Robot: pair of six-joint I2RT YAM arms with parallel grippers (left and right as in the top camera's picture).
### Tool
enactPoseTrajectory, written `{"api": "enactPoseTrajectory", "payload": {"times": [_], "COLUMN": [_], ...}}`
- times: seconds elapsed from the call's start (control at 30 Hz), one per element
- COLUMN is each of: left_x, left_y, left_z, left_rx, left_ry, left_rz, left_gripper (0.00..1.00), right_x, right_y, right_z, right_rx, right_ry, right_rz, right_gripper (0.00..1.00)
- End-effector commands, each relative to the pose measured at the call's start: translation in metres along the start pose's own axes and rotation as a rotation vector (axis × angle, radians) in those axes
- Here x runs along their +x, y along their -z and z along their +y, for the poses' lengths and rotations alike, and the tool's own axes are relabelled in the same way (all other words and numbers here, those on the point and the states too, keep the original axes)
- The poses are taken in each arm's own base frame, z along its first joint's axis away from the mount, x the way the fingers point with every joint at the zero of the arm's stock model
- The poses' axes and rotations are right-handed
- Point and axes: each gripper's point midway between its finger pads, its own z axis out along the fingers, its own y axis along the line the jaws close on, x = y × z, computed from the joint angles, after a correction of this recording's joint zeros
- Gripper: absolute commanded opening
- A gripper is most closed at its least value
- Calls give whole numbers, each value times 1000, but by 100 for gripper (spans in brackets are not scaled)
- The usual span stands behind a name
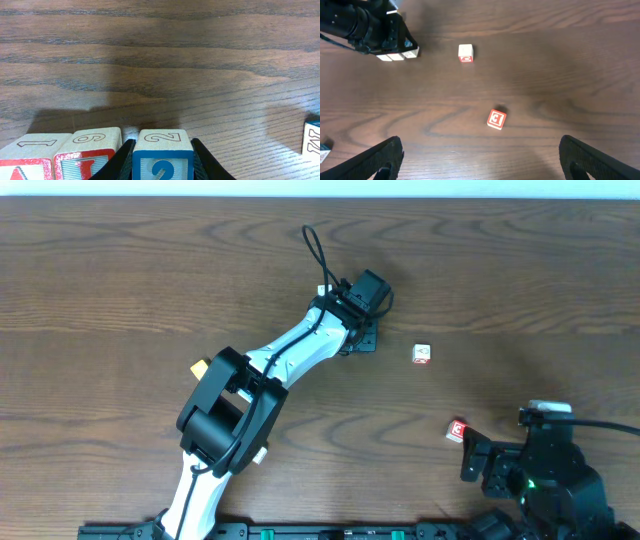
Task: Spell out Ai2
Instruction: 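Lower the 2 block against the I block and open the left gripper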
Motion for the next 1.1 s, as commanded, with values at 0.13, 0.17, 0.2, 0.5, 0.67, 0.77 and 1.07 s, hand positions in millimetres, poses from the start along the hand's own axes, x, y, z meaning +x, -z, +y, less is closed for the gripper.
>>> {"api": "enactPoseTrajectory", "payload": {"times": [0.13,0.17,0.2,0.5,0.67,0.77,1.07], "left_x": [0,-1,-2,-1,0,-1,-2], "left_y": [-8,-7,-7,-7,-7,-7,-7], "left_z": [0,1,2,3,4,4,3], "left_rx": [-9,-15,-22,-26,-28,-28,-25], "left_ry": [-8,-8,-8,-8,-8,-8,-8], "left_rz": [-9,-15,-21,-19,-15,-15,-21], "left_gripper": [18,18,20,25,28,38,39], "right_x": [0,0,0,0,0,0,0], "right_y": [0,0,0,0,0,0,0], "right_z": [-2,-2,-2,-2,-2,-2,-2], "right_rx": [7,7,7,7,7,7,7], "right_ry": [-16,-16,-16,-16,-16,-16,-16], "right_rz": [-4,-4,-4,-4,-4,-4,-4], "right_gripper": [99,99,99,99,99,99,99]}}
